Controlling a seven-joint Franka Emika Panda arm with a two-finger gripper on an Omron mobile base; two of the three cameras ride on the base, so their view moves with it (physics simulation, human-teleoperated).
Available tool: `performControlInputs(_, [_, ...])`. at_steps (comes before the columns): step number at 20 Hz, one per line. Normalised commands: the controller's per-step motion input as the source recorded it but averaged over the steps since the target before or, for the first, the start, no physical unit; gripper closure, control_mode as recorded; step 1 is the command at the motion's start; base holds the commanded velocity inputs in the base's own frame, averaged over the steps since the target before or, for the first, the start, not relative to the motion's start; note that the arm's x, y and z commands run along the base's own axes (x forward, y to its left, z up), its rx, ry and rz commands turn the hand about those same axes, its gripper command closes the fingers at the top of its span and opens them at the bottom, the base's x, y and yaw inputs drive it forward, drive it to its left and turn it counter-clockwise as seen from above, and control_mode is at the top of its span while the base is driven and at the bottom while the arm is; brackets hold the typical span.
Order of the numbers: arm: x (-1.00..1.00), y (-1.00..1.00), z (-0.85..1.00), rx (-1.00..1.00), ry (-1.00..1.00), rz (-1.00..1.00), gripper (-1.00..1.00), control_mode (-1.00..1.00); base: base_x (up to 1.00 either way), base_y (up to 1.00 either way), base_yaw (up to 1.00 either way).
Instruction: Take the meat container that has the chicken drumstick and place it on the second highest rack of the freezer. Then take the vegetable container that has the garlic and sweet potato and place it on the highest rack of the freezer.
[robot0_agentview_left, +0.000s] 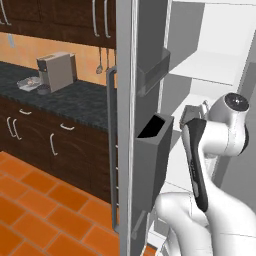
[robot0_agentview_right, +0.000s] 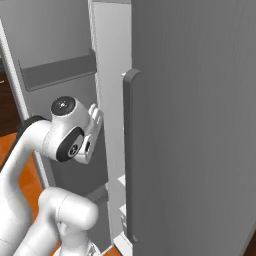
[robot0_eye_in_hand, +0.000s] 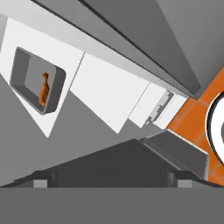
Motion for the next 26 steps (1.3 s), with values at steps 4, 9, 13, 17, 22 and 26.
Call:
performControlInputs(4, [-0.96,0.04,0.47,-0.02,-0.10,0.00,-1.00,-1.00,0.00,0.00,0.00])
performControlInputs(9, [-0.50,0.04,0.24,0.00,-0.06,0.00,-1.00,-1.00,0.00,0.00,0.00])
performControlInputs(13, [0.00,0.04,0.00,0.00,0.00,0.00,-1.00,-1.00,0.00,0.00,0.00])
performControlInputs(17, [0.00,0.00,0.00,0.00,0.00,0.00,-1.00,-1.00,0.00,0.00,0.00])
performControlInputs(22, [0.00,0.00,0.00,0.00,0.00,0.00,-1.00,1.00,-0.17,0.00,0.00])
performControlInputs(26, [0.00,0.00,0.00,0.00,0.00,0.00,-1.00,1.00,-0.66,-0.26,0.23])
